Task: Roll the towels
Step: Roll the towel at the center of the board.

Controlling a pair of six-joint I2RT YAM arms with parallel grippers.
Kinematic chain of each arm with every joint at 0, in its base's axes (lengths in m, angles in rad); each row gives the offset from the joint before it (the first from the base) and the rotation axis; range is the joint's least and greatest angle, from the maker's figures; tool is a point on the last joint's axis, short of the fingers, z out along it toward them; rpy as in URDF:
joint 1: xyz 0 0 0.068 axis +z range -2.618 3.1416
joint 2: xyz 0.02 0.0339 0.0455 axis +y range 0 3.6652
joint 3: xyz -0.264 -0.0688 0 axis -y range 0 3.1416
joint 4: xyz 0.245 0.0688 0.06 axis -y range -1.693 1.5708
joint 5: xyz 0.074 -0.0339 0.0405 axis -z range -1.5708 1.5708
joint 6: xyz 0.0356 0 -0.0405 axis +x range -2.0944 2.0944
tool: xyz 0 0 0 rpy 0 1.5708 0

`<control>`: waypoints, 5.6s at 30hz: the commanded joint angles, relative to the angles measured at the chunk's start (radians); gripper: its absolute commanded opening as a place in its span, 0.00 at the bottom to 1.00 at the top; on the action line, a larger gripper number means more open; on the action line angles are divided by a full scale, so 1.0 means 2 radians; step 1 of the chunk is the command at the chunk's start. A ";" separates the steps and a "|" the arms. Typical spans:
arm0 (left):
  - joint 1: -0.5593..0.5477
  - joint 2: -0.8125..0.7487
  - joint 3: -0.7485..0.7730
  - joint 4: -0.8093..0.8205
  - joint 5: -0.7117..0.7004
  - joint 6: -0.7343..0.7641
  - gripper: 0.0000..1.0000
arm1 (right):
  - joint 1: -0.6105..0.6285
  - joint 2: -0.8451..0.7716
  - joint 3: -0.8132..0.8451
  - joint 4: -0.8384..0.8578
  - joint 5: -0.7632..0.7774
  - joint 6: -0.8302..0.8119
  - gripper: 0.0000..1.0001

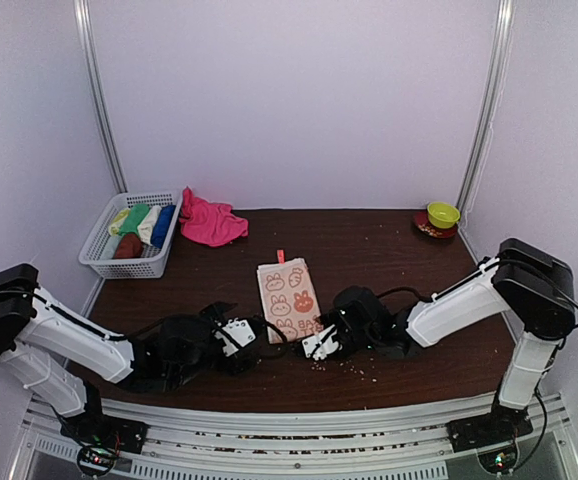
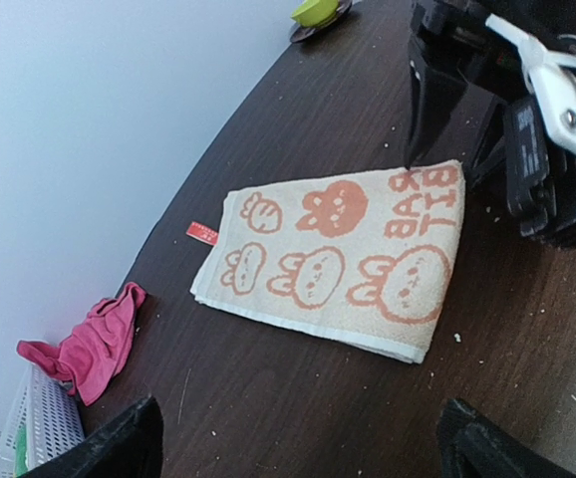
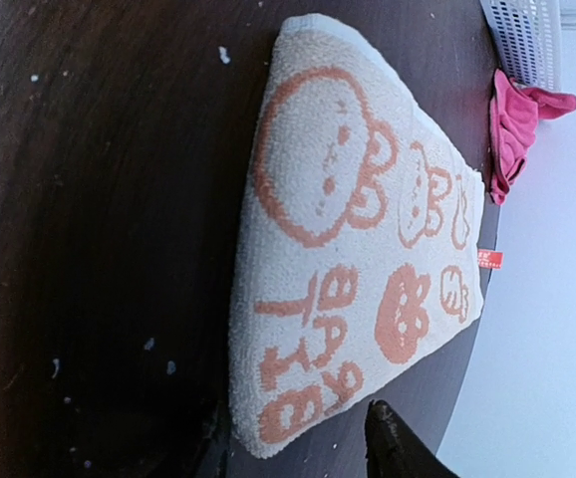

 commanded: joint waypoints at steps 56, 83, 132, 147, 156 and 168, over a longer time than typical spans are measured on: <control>0.007 0.205 0.053 0.180 0.140 0.190 0.52 | -0.096 0.085 0.279 -0.535 -0.321 0.088 0.01; 0.008 0.225 0.097 0.085 0.153 0.185 0.00 | -0.113 0.095 0.316 -0.583 -0.340 0.088 0.12; 0.145 0.219 0.197 -0.124 0.422 -0.086 0.00 | -0.078 -0.021 0.091 -0.225 -0.251 0.141 0.65; 0.159 0.220 0.187 -0.115 0.440 -0.090 0.00 | -0.078 0.013 0.105 -0.237 -0.226 0.143 0.22; 0.160 0.206 0.175 -0.105 0.438 -0.090 0.27 | -0.108 0.008 0.139 -0.302 -0.298 0.153 0.00; 0.167 0.193 0.169 -0.075 0.438 -0.109 0.45 | -0.145 0.061 0.217 -0.413 -0.384 0.162 0.00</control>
